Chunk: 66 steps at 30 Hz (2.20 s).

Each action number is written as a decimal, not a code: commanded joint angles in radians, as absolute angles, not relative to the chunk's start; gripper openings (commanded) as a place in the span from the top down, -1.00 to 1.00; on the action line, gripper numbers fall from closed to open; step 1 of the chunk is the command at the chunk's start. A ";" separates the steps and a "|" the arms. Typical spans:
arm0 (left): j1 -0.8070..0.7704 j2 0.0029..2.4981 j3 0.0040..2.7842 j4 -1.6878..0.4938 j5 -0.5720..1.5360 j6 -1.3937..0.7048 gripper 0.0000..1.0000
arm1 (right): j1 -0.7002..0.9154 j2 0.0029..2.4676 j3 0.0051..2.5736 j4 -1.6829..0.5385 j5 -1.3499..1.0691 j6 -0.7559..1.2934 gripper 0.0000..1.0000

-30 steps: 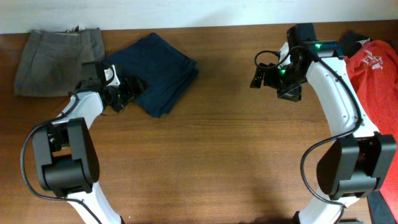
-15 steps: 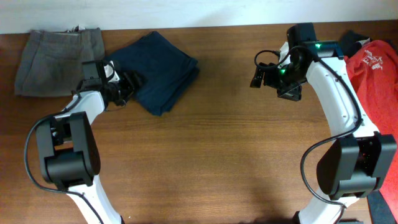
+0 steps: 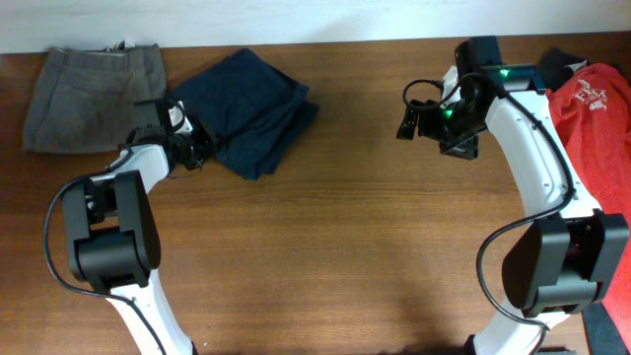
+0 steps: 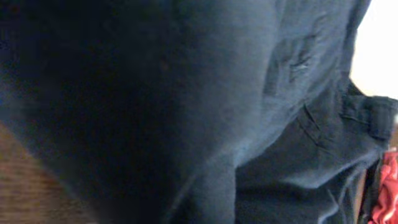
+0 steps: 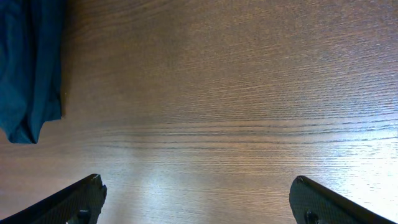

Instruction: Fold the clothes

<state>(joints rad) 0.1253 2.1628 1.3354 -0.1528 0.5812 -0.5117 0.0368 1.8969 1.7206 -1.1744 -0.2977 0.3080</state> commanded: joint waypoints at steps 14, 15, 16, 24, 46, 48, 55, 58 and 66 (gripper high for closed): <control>0.125 2.148 1.847 -0.405 0.394 -0.229 0.99 | 0.032 1.860 1.732 -1.191 -0.307 0.292 -0.97; 0.127 2.148 1.858 -0.405 0.368 -0.229 0.99 | 0.032 1.860 1.732 -1.193 -0.307 0.292 -0.98; 0.129 2.148 1.860 -0.405 0.356 -0.229 0.99 | 0.032 1.860 1.732 -1.194 -0.307 0.292 -0.98; 0.156 2.148 1.863 -0.376 0.303 -0.154 0.99 | 0.032 1.860 1.732 -1.202 -0.307 0.292 -0.98; 0.274 2.149 2.003 -0.426 0.137 0.068 0.99 | 0.032 1.860 1.732 -1.221 -0.307 0.292 -0.97; 0.289 2.150 2.002 -0.416 0.102 0.070 0.99 | 0.032 1.860 1.732 -1.221 -0.307 0.292 -0.97; 0.353 2.150 2.002 -0.359 0.078 0.069 0.97 | 0.032 1.860 1.732 -1.222 -0.307 0.292 -0.98; 0.369 2.150 2.002 -0.360 0.078 0.068 0.96 | 0.032 1.860 1.732 -1.221 -0.307 0.292 -0.97; 0.366 2.148 2.062 -0.331 0.076 0.020 0.98 | 0.032 1.860 1.732 -1.227 -0.307 0.292 -0.97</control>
